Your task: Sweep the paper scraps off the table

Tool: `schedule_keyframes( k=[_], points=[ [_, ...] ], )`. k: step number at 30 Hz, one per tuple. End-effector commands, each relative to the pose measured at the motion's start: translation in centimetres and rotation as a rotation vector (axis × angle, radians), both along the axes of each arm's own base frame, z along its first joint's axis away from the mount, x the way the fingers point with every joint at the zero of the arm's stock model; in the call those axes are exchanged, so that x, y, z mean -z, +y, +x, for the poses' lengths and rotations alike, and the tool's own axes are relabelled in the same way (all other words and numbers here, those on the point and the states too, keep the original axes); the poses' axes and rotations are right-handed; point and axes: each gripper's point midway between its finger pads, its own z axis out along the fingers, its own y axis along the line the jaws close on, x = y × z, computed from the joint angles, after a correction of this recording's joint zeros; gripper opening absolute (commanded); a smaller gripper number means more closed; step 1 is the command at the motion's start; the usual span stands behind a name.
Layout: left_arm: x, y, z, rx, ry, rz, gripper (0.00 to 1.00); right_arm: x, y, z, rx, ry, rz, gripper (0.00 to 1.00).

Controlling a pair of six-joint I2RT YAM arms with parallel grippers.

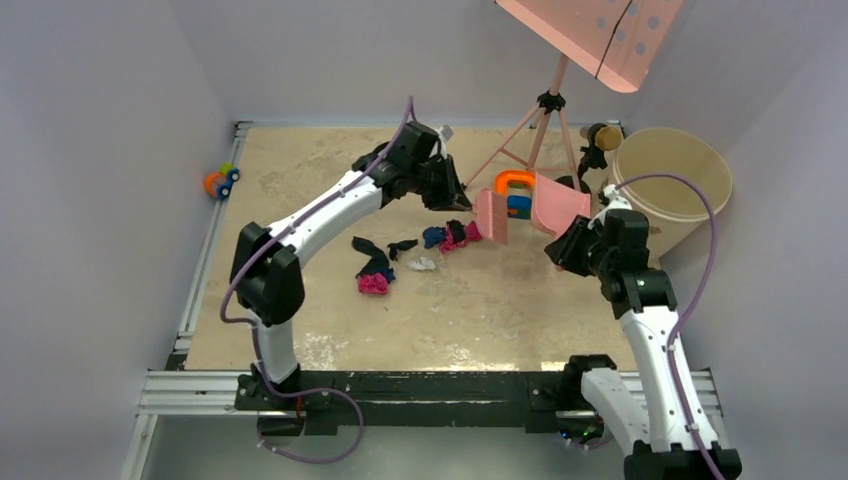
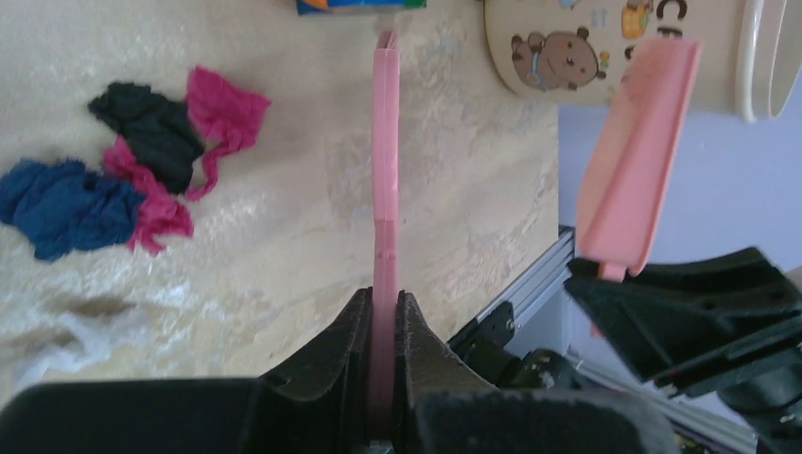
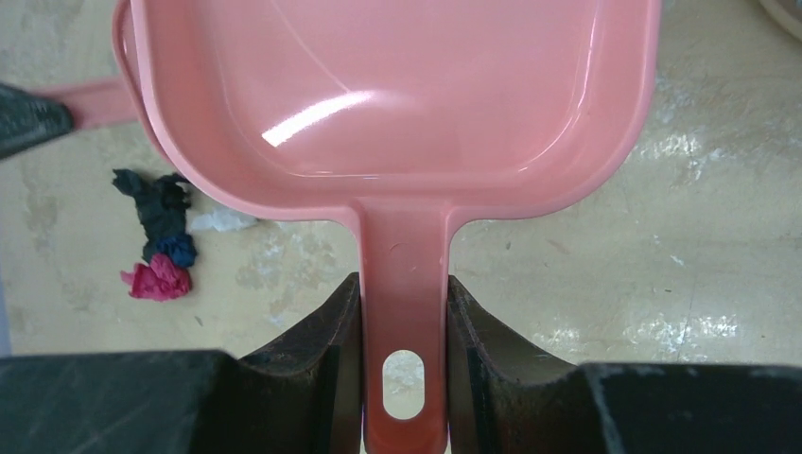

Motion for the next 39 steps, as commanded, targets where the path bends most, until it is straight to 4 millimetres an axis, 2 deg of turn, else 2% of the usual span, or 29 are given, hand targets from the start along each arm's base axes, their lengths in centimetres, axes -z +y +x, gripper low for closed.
schedule_keyframes(
  k=[1,5,8,12,15,19,27,29,31,33,35,39],
  points=[
    [-2.8,-2.6,3.6,-0.061,-0.036,-0.097,0.00,-0.7,0.4,1.5,-0.039,-0.013,-0.056,0.00],
    [-0.5,-2.6,5.6,-0.127,0.023,-0.068,0.00,-0.6,0.8,2.3,-0.043,-0.017,-0.059,0.00],
    [2.0,-1.9,6.7,-0.201,0.092,-0.052,0.00,-0.9,1.1,2.7,-0.054,-0.022,-0.064,0.00],
    [5.4,1.0,7.1,-0.314,0.195,0.013,0.00,-0.8,1.2,2.9,-0.061,-0.005,-0.099,0.00],
    [6.4,3.4,6.3,-0.378,0.198,0.097,0.00,-0.4,1.7,3.1,-0.076,0.003,-0.115,0.00],
    [7.1,6.6,5.1,-0.427,0.194,0.214,0.00,1.0,3.9,3.7,-0.117,0.060,-0.143,0.00],
    [6.1,14.0,1.4,-0.508,0.163,0.470,0.00,0.7,6.9,4.7,-0.161,0.057,-0.173,0.00],
    [5.2,15.1,0.5,-0.510,0.145,0.481,0.00,0.9,7.3,4.8,-0.169,0.063,-0.192,0.00],
    [4.4,15.3,0.0,-0.491,0.124,0.461,0.00,1.5,7.8,4.9,-0.180,0.083,-0.224,0.00],
    [3.1,14.2,0.1,-0.426,0.078,0.396,0.00,2.2,8.2,5.0,-0.192,0.107,-0.269,0.00],
    [1.2,13.1,0.2,-0.361,0.028,0.339,0.00,3.0,9.0,5.0,-0.212,0.131,-0.314,0.00],
    [-3.1,12.9,0.7,-0.292,-0.072,0.310,0.00,4.3,10.9,4.4,-0.269,0.159,-0.390,0.00]
  ],
)
